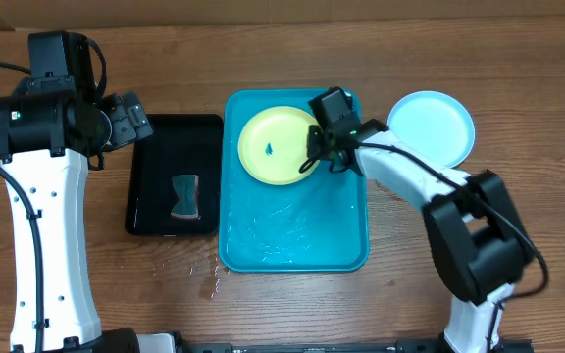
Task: Clean dirty plates on tray and stack at the side
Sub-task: 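Move the right gripper to the yellow plate on the teal tray and grip its rim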
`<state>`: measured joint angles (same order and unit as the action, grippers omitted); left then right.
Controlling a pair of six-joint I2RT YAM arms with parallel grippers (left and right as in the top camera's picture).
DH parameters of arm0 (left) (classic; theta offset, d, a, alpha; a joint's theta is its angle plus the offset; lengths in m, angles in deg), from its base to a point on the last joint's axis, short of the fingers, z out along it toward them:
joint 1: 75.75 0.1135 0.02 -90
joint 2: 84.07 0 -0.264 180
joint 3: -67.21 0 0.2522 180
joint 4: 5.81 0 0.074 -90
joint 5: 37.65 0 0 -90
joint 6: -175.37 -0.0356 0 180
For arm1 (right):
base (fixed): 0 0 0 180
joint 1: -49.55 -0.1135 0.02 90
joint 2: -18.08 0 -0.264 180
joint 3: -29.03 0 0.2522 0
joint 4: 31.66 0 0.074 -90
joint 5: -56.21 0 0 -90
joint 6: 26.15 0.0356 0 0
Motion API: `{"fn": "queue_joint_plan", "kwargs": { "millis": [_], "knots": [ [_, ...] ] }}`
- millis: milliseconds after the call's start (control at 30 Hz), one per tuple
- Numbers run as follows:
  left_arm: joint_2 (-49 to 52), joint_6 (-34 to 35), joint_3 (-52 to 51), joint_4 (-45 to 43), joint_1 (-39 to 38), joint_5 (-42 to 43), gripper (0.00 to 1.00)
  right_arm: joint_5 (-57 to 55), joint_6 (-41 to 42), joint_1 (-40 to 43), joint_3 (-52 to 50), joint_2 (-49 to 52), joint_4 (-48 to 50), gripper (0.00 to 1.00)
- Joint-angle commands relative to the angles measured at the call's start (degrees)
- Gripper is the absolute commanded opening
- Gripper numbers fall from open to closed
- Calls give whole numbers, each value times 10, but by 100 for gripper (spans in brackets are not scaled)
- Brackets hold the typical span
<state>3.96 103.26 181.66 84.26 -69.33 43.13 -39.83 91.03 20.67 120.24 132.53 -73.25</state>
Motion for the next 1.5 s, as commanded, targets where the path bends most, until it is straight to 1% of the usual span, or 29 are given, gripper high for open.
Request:
{"fn": "queue_joint_plan", "kwargs": {
  "millis": [0, 133, 233, 367, 500, 567, 600, 633, 700, 733, 933, 1133, 1167, 1267, 1467],
  "knots": [
    [0, 6, 9, 0, 0, 1, 100, -3, 32, 2, 3, -53, -55, 4],
    [0, 6, 9, 0, 0, 1, 100, 6, 79, 2, 2, -56, -131, 4],
    [0, 6, 9, 0, 0, 1, 100, 40, 87, 2, 1, -56, -169, 4],
    [0, 6, 9, 0, 0, 1, 100, 94, 87, 0, -2, -56, -191, 5],
    [0, 6, 9, 0, 0, 1, 100, 103, 89, -7, -2, -55, -210, 5],
    [0, 6, 9, 0, 0, 1, 100, 103, 89, -10, -2, -54, -216, 10],
    [0, 6, 9, 0, 0, 1, 100, 103, 89, -12, -2, -53, -218, 14],
    [0, 6, 9, 0, 0, 1, 100, 102, 89, -13, -2, -52, -220, 20],
    [0, 6, 9, 0, 0, 1, 100, 102, 89, -16, -2, -50, -221, 34],
    [0, 6, 9, 0, 0, 1, 100, 102, 89, -16, -2, -50, -221, 37],
    [0, 6, 9, 0, 0, 1, 100, 74, 89, -16, -2, -48, -220, 38],
    [0, 6, 9, 0, 0, 1, 100, 72, 89, -16, -3, -31, -219, 37],
    [0, 6, 9, 0, 0, 1, 100, 72, 89, -16, -3, -29, -219, 36],
    [0, 6, 9, 0, 0, 1, 100, 72, 89, -16, -3, -29, -220, 28],
    [0, 6, 9, 0, 0, 1, 100, 72, 89, -16, -3, -29, -220, 26]
  ]
}}
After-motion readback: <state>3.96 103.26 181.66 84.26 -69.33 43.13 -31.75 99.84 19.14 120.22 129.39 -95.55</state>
